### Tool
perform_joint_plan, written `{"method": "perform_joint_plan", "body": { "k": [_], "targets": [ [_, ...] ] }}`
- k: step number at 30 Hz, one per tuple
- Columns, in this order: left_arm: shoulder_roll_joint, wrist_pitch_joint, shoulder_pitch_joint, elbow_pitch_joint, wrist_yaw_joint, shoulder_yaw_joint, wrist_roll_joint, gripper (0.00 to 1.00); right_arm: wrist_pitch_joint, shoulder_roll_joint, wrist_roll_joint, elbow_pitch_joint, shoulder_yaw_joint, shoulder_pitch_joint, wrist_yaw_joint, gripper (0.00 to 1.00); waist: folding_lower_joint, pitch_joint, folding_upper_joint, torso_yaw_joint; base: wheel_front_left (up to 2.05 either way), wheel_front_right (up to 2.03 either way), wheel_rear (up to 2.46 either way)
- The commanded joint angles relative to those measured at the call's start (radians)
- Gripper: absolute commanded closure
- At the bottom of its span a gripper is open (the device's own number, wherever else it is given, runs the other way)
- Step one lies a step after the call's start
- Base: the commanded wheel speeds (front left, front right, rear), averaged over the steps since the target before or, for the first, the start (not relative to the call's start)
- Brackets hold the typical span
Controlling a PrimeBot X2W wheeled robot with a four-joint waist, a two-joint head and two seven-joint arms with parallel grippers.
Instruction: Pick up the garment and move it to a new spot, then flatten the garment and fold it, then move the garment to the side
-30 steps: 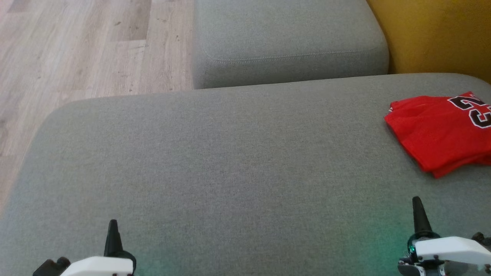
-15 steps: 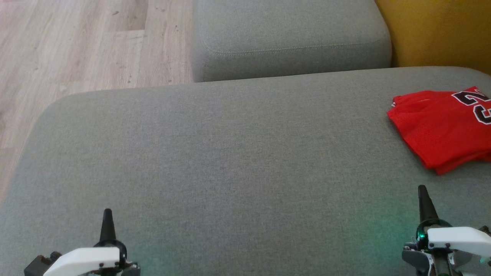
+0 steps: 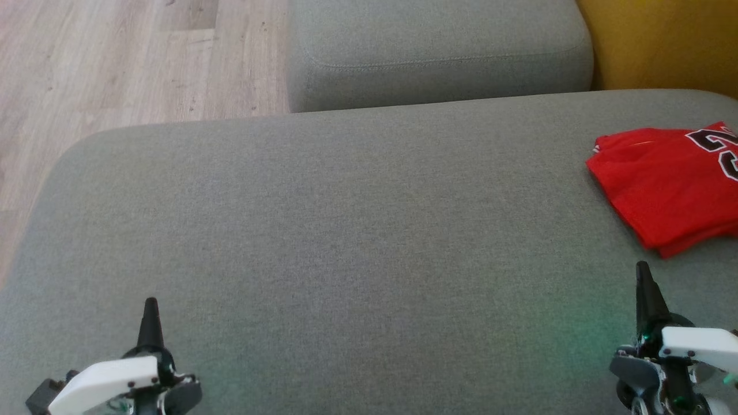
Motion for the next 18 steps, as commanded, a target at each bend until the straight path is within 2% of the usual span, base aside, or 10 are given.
{"method": "perform_joint_plan", "body": {
  "k": [1, 10, 18],
  "targets": [
    [0.002, 0.008, -0.063, -0.036, -0.011, 0.044, -0.023, 1.00, 0.009, -0.004, 0.026, -0.042, 0.013, -0.067, 0.007, 1.00, 0.0000, 0.002, 0.0000, 0.000, 0.00, 0.00, 0.00],
    [0.002, 0.034, -0.087, -0.040, -0.028, 0.071, -0.126, 1.00, 0.035, -0.004, 0.128, -0.048, -0.003, -0.093, 0.007, 1.00, 0.0000, 0.019, 0.0000, 0.001, 0.00, 0.00, 0.00],
    [0.002, 0.034, -0.087, -0.040, -0.028, 0.071, -0.126, 1.00, 0.035, -0.004, 0.129, -0.048, -0.003, -0.093, 0.007, 1.00, 0.0000, 0.019, 0.0000, 0.001, 0.00, 0.00, 0.00]
  ]
}}
